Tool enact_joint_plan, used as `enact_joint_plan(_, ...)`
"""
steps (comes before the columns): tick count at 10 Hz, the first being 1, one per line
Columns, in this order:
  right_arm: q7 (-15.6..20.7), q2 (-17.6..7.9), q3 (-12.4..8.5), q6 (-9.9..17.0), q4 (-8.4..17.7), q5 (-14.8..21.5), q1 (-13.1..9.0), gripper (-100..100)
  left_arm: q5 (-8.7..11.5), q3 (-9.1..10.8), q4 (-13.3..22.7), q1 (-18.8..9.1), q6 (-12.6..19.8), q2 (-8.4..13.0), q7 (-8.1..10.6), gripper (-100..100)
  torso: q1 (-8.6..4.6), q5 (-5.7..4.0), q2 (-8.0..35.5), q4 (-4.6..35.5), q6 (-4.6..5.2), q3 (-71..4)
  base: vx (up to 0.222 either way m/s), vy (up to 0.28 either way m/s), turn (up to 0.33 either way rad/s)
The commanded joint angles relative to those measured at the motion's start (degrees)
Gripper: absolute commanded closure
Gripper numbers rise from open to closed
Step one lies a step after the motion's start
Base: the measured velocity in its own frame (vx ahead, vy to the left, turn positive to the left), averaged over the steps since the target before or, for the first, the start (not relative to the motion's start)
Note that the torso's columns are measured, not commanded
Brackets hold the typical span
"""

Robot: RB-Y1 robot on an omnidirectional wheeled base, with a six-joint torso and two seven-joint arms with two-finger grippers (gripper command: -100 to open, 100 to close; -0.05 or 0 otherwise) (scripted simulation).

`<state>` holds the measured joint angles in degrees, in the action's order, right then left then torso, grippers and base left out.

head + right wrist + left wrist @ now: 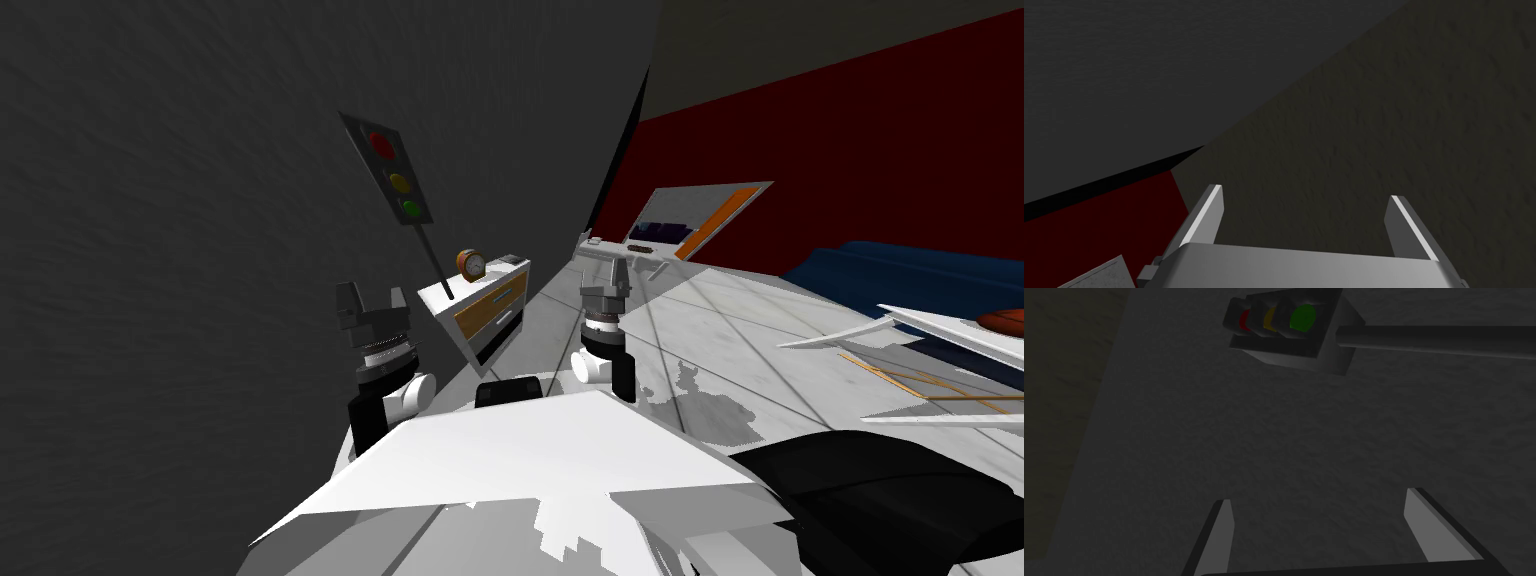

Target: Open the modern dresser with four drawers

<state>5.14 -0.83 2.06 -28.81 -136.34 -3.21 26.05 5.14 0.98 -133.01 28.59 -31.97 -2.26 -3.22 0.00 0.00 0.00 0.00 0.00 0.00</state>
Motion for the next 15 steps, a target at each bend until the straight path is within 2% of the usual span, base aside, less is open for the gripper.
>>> enact_joint_plan(1, 0.00, 0.00, 0.00, 0.00, 0.00, 0.00, 0.00, 0, 0.00, 0.00, 0.00, 0.00, 0.00, 0.00, 0.00, 0, 0.00, 0.00, 2.32, 2.35, 0.00, -4.67, 0.000, 0.000, 0.000)
enact_joint_plan(9, 0.00, 0.00, 0.00, -0.01, -0.02, 0.00, 0.00, 0, 0.00, 0.00, -0.02, 0.00, -0.01, 0.00, 0.00, 0, 0.00, 0.00, 35.39, 35.37, 0.00, -70.73, 0.000, 0.000, 0.000)
enact_joint_plan(10, 0.00, 0.00, 0.00, -0.01, -0.02, 0.00, 0.00, 0, 0.00, 0.05, 0.72, -0.06, -0.27, 2.45, 0.03, -100, 0.00, 0.00, 39.62, 39.60, 0.00, -79.19, 0.014, -0.011, 0.007)
enact_joint_plan(12, 0.00, 0.00, 0.00, 0.00, 0.01, 0.00, 0.01, 0, -0.01, 0.16, 2.40, -0.20, -0.85, 5.71, 0.10, -100, -0.05, -0.01, 42.04, 42.04, 0.00, -84.28, 0.025, -0.032, 0.011)
enact_joint_plan(15, 0.00, 0.00, 0.00, 0.00, 0.01, 0.00, 0.01, 0, -0.05, 0.41, 6.32, -0.55, -2.08, 9.40, 0.25, -100, -0.04, -0.01, 42.24, 42.27, 0.00, -84.59, 0.050, -0.051, 0.015)
